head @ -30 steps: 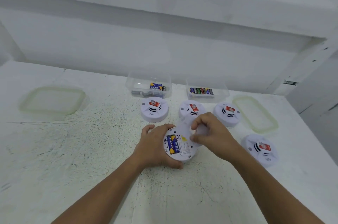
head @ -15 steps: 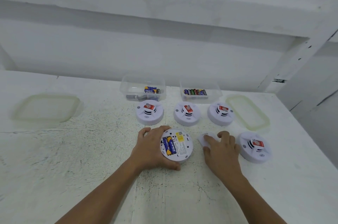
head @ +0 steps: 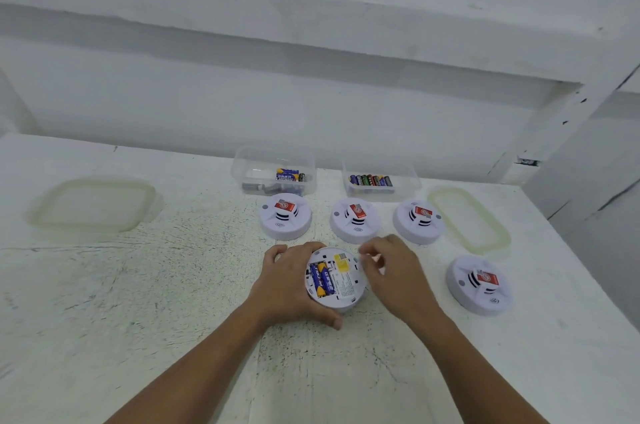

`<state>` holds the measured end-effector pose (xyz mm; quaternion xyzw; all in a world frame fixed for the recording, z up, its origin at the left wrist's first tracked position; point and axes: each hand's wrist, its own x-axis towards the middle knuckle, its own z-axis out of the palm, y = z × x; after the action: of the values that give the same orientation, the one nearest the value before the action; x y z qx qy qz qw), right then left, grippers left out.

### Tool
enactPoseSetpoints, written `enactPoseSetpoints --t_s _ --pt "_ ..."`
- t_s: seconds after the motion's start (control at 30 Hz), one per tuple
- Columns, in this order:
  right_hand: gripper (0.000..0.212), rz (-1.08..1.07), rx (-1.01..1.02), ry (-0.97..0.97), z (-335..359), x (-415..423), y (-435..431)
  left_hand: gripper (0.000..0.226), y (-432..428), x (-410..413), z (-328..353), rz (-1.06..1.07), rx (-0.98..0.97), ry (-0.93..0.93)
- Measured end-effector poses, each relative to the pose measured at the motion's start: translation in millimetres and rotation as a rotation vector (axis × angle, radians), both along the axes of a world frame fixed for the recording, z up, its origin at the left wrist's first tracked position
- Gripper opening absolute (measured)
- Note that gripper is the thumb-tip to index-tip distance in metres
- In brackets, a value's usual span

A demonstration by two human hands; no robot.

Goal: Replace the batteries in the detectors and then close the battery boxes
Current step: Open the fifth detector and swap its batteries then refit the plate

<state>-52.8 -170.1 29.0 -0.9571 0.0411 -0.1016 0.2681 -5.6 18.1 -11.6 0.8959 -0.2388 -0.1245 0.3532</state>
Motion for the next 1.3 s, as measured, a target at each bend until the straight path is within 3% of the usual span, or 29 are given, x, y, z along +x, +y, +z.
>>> enactPoseSetpoints --t_s 0.13,0.57,0.83,1.0,1.13,1.3 --pt "0.011 0.224 0.06 0.079 2.3 6.5 29.1 0.111 1.5 -1.9 6.5 -0.069 -0.05 -0.046" --pt "0.011 0.322 -0.194 0.075 -1.4 17.2 37.4 0.086 3.0 0.4 -5.6 -0.048 -0.131 -0.025" --pt "0.004 0.33 -0.218 0.128 0.8 23.6 38.1 0.078 3.7 3.8 -6.3 -0.071 -0.146 -0.003" --pt "0.011 0.328 -0.039 0.131 2.4 21.2 35.0 0.079 4.2 5.1 -6.8 -0.068 -0.15 -0.008" --pt "0.018 0.315 0.079 0.105 1.7 15.6 29.9 0.097 3.4 4.5 -4.9 -0.059 -0.133 -0.01" --pt "0.019 0.114 0.436 0.209 12.3 24.3 23.9 0.108 3.2 5.6 -6.4 -0.014 -0.082 0.03"
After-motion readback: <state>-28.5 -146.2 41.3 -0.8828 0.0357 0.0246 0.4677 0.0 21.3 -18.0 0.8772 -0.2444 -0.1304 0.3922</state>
